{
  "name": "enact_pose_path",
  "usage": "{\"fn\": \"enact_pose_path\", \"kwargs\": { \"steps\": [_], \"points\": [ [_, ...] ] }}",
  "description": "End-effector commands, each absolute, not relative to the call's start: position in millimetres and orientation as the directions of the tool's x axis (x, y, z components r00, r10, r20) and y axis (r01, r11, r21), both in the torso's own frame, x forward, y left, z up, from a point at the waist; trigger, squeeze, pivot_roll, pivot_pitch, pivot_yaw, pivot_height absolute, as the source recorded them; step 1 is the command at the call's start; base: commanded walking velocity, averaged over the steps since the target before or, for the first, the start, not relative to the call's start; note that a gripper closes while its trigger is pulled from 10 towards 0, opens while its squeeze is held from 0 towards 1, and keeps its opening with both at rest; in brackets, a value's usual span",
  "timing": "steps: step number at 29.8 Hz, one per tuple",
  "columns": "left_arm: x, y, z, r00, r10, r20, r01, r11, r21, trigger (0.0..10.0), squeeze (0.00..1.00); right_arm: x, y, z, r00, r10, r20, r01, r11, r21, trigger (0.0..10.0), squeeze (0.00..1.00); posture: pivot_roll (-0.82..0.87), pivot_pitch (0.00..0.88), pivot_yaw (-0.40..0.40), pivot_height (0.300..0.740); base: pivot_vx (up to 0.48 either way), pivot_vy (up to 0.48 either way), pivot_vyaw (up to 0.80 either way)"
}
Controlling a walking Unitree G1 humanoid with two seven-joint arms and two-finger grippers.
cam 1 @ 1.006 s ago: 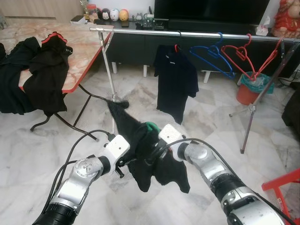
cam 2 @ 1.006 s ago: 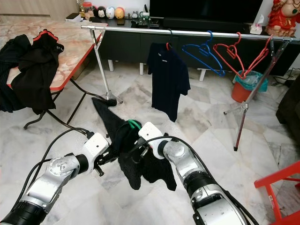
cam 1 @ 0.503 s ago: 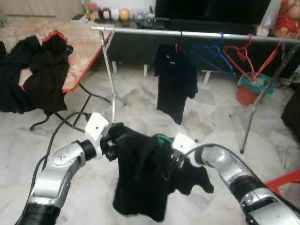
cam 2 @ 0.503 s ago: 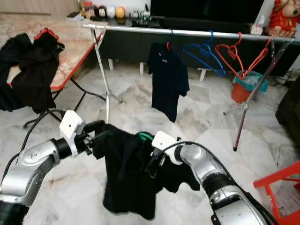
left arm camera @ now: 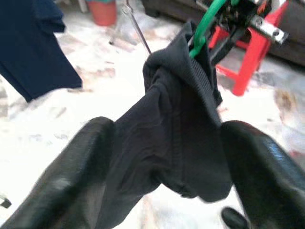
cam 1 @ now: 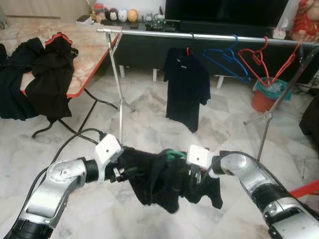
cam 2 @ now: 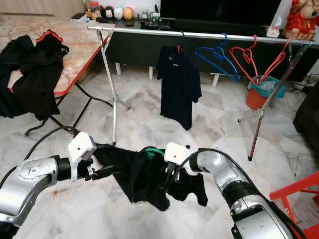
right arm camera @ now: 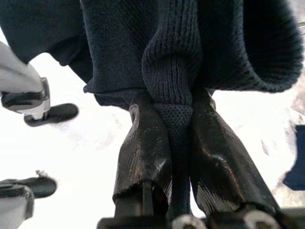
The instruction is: Hang hanger
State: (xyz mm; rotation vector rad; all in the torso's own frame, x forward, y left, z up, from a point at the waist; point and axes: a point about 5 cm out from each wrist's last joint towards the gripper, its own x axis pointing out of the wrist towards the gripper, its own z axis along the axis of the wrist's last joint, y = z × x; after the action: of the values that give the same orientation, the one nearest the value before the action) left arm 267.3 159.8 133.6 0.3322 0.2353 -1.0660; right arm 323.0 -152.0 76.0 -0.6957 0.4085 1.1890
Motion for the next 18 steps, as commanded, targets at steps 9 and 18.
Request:
{"fn": "enact_pose_path", "kwargs": {
  "steps": [9, 18],
  "points": [
    [270, 153, 136, 0.436, -0.816, -0.381, 0.898, 0.368, 0.240, 10.0, 0.00, 319, -149, 84, 0.249, 0.737, -0.628, -0.958, 0.092, -0.271, 0.0, 0.00, 0.07, 0.000, -0.043, 0.740, 0.000, 0.000, 0.00],
    [267, 137, 123, 0.357, -0.836, -0.417, 0.932, 0.286, 0.223, 10.0, 0.00, 315, -138, 84, 0.183, 0.760, -0.624, -0.967, 0.024, -0.253, 0.0, 0.00, 0.07, 0.000, -0.044, 0.740, 0.000, 0.000, 0.00]
  ]
}}
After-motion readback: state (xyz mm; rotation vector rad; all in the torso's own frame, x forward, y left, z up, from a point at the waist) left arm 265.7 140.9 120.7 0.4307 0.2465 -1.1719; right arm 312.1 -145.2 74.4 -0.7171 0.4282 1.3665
